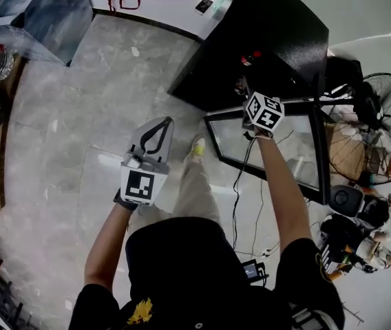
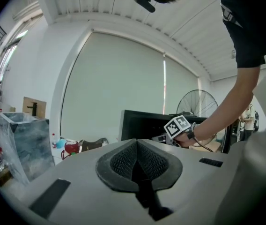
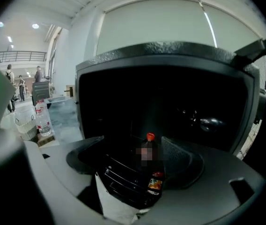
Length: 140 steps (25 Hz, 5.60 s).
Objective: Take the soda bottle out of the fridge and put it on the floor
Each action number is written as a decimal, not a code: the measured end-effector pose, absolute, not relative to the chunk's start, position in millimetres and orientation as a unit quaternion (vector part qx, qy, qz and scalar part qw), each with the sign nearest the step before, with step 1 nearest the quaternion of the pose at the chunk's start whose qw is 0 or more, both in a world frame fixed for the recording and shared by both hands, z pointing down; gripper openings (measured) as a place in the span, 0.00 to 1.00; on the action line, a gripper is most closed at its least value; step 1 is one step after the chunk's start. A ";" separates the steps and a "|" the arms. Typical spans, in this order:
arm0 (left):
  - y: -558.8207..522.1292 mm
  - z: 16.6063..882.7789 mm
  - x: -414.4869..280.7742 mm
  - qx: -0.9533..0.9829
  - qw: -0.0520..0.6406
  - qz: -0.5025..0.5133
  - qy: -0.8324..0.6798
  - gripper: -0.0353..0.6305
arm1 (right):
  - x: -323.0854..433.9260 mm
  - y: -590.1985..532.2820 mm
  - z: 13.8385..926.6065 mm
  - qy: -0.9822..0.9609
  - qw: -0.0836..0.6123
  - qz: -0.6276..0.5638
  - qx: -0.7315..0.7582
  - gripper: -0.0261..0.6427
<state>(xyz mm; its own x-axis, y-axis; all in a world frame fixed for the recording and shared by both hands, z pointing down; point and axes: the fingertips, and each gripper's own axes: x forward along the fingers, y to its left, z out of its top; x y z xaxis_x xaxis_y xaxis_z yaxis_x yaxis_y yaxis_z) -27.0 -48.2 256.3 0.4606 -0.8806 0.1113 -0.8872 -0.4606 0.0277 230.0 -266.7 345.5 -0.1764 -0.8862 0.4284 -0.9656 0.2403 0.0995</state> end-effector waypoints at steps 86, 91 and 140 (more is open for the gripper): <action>65.3 160.8 -51.0 0.892 0.028 0.023 -0.450 0.08 | 153.9 9.9 172.4 -0.796 0.150 0.049 0.584 0.24; 55.4 157.8 -45.0 0.893 0.023 0.016 -0.449 0.08 | 154.0 5.8 164.2 -0.802 0.174 0.041 0.569 0.24; -33.6 246.7 -16.2 0.853 0.061 0.057 -0.515 0.08 | 131.4 -88.9 307.2 -0.853 0.403 0.034 0.330 0.23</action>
